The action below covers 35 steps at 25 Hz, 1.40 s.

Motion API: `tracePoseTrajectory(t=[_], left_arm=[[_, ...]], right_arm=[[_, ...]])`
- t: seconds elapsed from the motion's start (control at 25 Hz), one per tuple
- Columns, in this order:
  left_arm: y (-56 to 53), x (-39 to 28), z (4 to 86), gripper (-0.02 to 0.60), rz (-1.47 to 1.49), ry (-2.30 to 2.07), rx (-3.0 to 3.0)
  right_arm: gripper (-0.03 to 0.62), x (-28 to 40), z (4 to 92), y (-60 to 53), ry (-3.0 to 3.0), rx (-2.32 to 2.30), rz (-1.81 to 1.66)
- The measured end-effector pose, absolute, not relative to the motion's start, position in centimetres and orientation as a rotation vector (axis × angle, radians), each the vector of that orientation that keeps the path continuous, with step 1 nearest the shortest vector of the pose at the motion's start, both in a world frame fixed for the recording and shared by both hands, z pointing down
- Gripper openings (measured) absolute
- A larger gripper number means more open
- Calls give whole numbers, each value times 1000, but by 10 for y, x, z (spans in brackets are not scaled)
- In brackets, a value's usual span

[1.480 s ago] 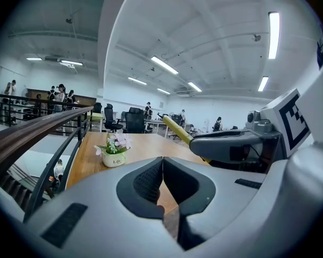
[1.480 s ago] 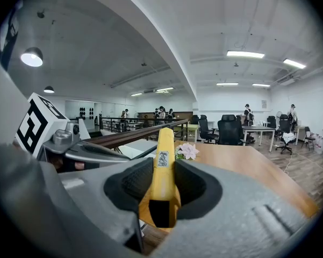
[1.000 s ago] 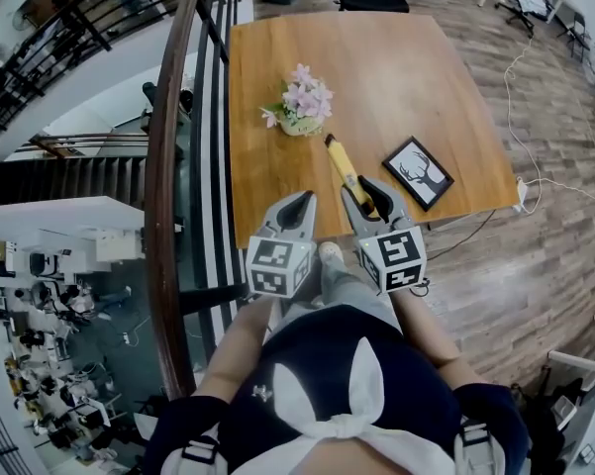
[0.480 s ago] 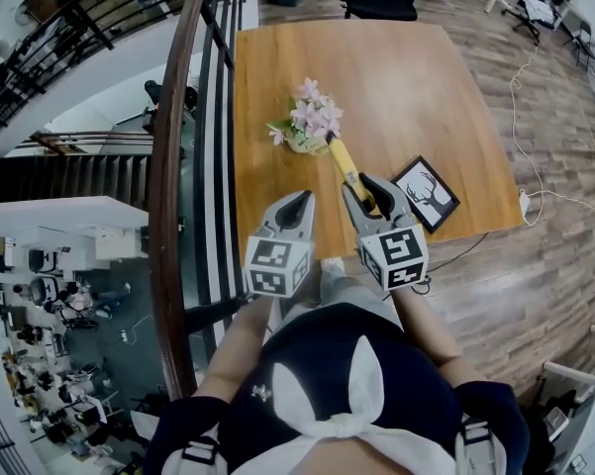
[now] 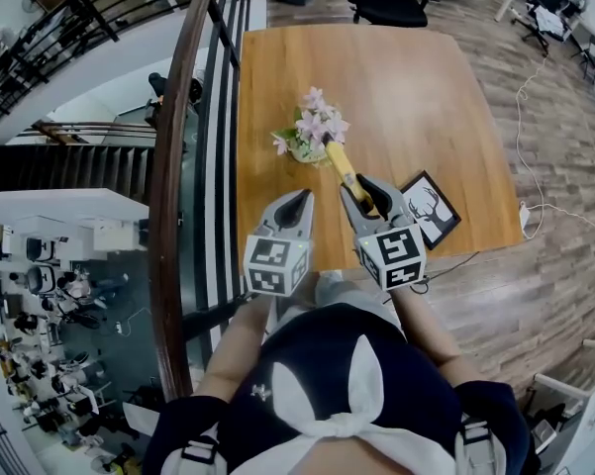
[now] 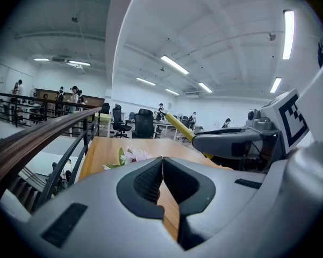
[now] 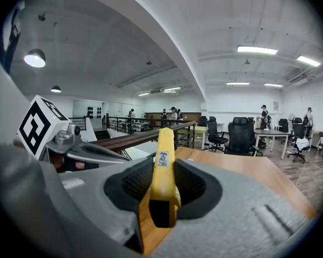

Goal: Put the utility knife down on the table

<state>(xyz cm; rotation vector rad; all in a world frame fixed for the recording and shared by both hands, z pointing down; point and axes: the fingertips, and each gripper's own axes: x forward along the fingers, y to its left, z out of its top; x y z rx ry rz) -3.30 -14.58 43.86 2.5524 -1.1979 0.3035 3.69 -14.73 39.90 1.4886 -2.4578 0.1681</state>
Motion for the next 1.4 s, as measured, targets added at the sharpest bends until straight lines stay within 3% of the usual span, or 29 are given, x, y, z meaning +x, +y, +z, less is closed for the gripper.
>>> tracePoseTrajectory(t=[1.4], left_arm=[[-174, -67, 478, 18, 379, -1309, 2405]], right_arm=[[126, 12, 464, -184, -2441, 1273, 257]])
